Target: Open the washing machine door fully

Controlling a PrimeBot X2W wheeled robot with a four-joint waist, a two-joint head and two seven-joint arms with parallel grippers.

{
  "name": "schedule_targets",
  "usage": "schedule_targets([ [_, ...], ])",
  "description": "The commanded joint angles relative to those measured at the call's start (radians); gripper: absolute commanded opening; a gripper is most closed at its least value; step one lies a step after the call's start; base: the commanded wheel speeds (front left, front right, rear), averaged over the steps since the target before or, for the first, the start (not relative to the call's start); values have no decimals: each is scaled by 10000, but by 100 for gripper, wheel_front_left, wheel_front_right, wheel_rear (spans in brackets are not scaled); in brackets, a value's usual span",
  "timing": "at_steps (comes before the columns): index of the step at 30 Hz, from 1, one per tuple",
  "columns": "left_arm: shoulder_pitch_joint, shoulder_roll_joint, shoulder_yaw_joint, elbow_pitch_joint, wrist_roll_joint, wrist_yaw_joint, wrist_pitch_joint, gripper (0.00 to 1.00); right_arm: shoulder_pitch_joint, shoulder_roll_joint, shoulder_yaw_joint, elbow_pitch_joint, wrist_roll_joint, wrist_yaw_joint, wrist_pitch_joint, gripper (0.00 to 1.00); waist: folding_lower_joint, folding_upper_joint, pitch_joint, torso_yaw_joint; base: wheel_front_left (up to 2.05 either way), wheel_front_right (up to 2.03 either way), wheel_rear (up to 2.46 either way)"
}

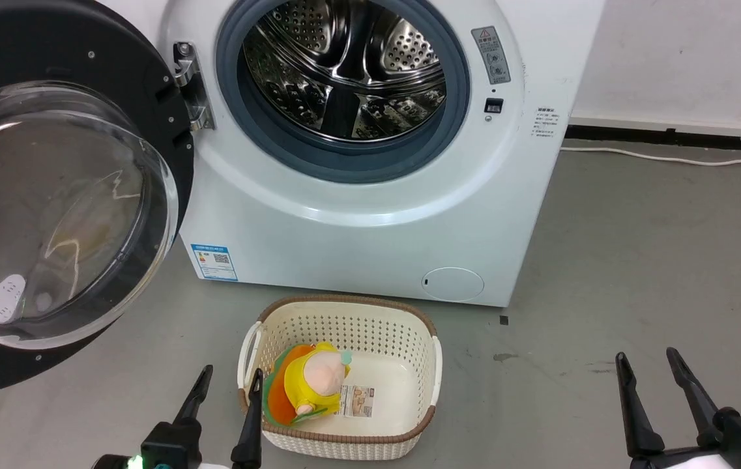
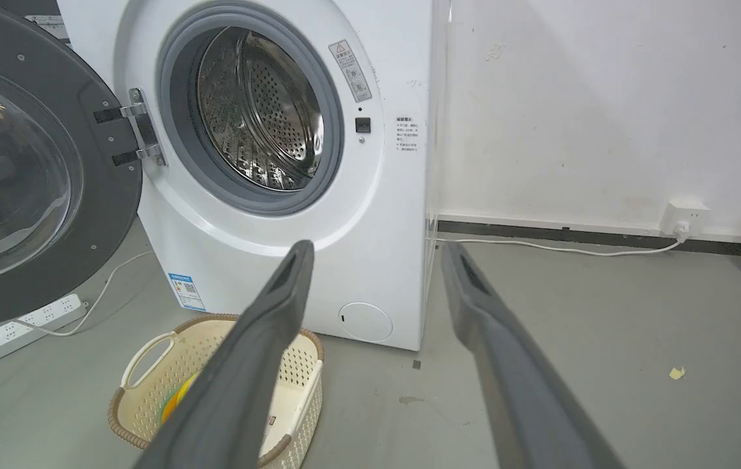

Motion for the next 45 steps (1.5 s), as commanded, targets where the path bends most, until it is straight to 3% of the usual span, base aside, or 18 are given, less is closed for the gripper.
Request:
schedule_targets([
  [1,-116,-6,16,37,53,25,-43,100,104,30,-7,-6,58,8,-45,100,0,0,7,2,0,0,0],
  [9,-130,-20,10,83,29,12,-43,100,119,30,3,-14,48,8,-45,100,0,0,56,43,0,0,0],
  [10,-6,-4,-7,60,-1,0,2,0,-1,0,8,-3,-1,0,2,0,0,0,56,42,0,0,0],
  [45,-123,-67,174,-378,198,93,644,0,-209,6,255,-199,-239,2,637,0,1,0,99,-197,0,0,0],
])
